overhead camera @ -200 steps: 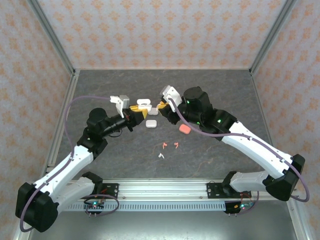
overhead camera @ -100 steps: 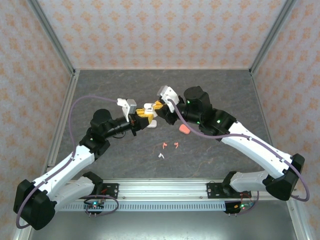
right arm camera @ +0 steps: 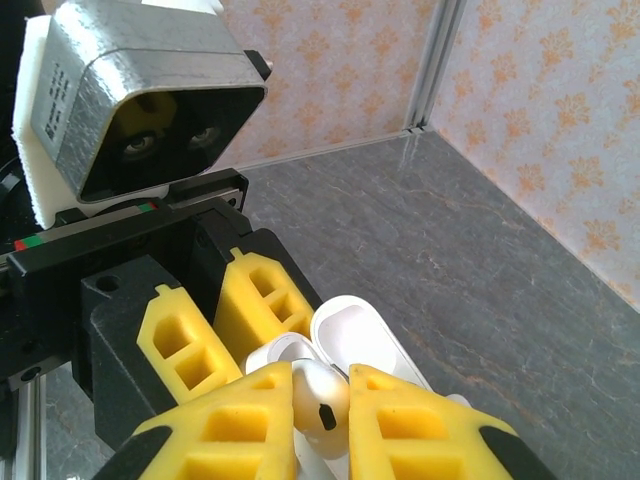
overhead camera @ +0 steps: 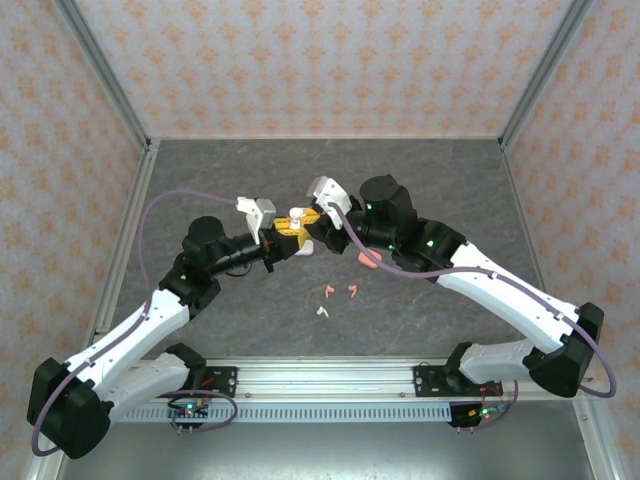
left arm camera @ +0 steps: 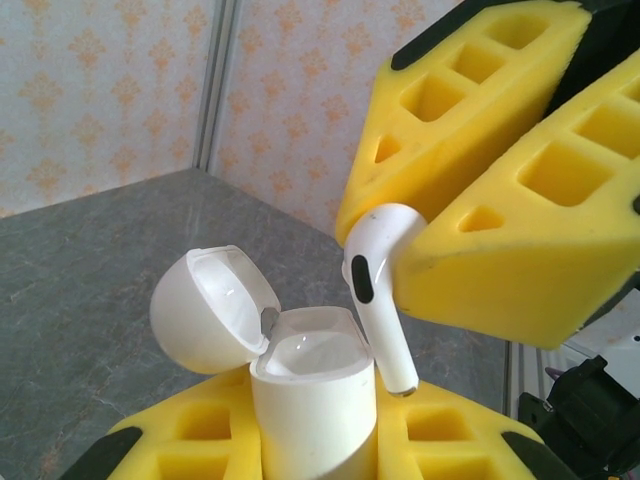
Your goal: Insert wireless bluetooth earbuds into charging case
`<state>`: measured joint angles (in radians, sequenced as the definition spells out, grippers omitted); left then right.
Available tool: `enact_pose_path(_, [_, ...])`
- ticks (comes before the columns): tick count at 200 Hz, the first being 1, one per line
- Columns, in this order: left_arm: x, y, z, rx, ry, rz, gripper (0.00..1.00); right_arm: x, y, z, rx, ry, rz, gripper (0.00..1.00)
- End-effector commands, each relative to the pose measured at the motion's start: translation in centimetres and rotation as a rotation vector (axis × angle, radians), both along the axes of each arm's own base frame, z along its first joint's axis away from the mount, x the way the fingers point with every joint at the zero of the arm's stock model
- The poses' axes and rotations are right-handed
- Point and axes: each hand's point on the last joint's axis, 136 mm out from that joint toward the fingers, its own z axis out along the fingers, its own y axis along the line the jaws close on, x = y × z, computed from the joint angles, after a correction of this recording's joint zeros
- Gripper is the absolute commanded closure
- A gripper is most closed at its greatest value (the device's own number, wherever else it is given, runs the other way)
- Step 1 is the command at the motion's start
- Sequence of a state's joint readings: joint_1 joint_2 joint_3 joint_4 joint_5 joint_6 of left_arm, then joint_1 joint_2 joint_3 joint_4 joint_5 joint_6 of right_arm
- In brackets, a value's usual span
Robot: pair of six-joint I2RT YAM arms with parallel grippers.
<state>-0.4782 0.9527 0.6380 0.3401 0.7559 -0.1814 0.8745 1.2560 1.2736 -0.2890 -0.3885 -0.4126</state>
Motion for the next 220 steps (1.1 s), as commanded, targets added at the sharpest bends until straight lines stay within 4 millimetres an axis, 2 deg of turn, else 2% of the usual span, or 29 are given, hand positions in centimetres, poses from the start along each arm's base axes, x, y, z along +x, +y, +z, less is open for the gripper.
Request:
enact_pose_path(1, [-0.8, -0.5, 2.2, -0.015, -0.071, -0.044, 1.00, 0.5, -0.1, 2.2, 0.042, -0.060, -0.031, 0.85])
enact_pose_path(47, [-1.0, -0.7, 2.2, -0.015, -0.072, -0.056, 1.00, 1.3, -0.4, 2.8, 0.063, -0.079, -0.075, 0.85])
enact_pose_path(87, [-1.1, -0.7, 2.4, -0.014, -0.076, -0.059, 1.00, 1.6, 0.1, 2.0, 0.042, -0.061, -0.073, 0.85])
enact_pose_path(142, [-1.1, -0.5, 2.3, -0.012, -0.076, -0.043, 1.00, 0.4, 0.4, -0.1, -0.008, 0.002, -0.009, 0.85])
enact_pose_path(197, [-1.0, -0.4, 2.5, -0.017, -0.080, -0.038, 1.00, -0.8, 0.7, -1.3, -0.035, 0.074, 0.046, 0.85])
enact_pose_path(220, [-1.0, -0.4, 2.6, -0.017, -0.081, -0.036, 1.00, -1.2, 0.7, -1.6, -0.041, 0.108, 0.058, 0.80])
